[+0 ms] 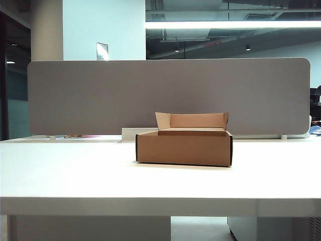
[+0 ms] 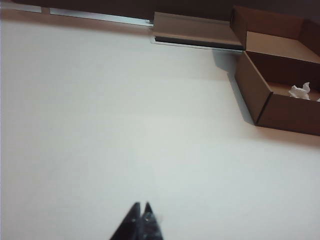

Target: Pick up all the paper balls on the table and put them in the paper box.

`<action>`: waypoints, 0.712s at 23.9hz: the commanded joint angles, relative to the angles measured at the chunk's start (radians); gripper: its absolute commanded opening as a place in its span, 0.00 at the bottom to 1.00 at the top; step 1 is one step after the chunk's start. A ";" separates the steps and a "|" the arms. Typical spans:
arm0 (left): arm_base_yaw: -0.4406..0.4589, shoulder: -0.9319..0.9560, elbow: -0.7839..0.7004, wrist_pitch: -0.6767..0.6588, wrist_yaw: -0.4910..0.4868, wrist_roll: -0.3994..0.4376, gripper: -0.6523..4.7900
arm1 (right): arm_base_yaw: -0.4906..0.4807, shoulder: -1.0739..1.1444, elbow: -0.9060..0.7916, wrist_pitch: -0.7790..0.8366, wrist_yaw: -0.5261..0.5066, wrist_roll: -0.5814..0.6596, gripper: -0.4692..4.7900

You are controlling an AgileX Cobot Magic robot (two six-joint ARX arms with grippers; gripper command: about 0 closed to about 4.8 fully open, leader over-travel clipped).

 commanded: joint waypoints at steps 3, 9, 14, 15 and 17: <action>-0.001 0.001 0.002 -0.013 0.008 -0.002 0.11 | 0.000 -0.002 -0.004 0.015 0.005 0.002 0.08; -0.001 0.001 0.002 -0.013 0.008 -0.003 0.11 | -0.001 -0.002 -0.004 0.016 0.007 -0.025 0.08; -0.002 0.001 0.002 -0.013 0.008 -0.003 0.11 | -0.002 -0.002 -0.005 0.014 0.269 -0.100 0.08; -0.001 0.001 0.002 -0.013 0.008 -0.002 0.11 | -0.002 -0.002 -0.005 0.013 0.325 -0.095 0.08; -0.002 0.001 0.002 -0.013 0.008 -0.002 0.11 | -0.003 -0.002 -0.005 0.008 0.410 -0.079 0.08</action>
